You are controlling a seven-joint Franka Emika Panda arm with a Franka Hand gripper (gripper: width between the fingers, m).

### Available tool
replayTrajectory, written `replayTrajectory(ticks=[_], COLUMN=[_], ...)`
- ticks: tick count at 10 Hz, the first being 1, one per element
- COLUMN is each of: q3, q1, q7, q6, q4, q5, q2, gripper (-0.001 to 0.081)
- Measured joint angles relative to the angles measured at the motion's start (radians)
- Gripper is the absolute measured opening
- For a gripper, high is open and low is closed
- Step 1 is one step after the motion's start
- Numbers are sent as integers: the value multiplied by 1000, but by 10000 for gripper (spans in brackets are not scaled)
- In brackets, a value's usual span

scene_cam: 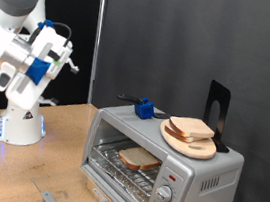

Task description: Make a piece of toast with the oven

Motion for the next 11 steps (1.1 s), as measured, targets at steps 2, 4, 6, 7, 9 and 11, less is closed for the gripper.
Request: replayTrajectory(ticks=[2, 4, 6, 7, 9, 11], q3=[-44, -66, -70, -83, -123, -148], q1=[-4, -4, -4, -5, -16, -25], q7=[-20, -64, -59, -62, -127, -221], q6=[-74, -123, -141, -155, -149, -94], q4=[60, 91, 89, 88, 86, 88], q5=[-66, -83, -83, -83, -95, -105], q2=[70, 110, 110, 113, 146, 216], gripper=[800, 800, 800, 800, 800, 800])
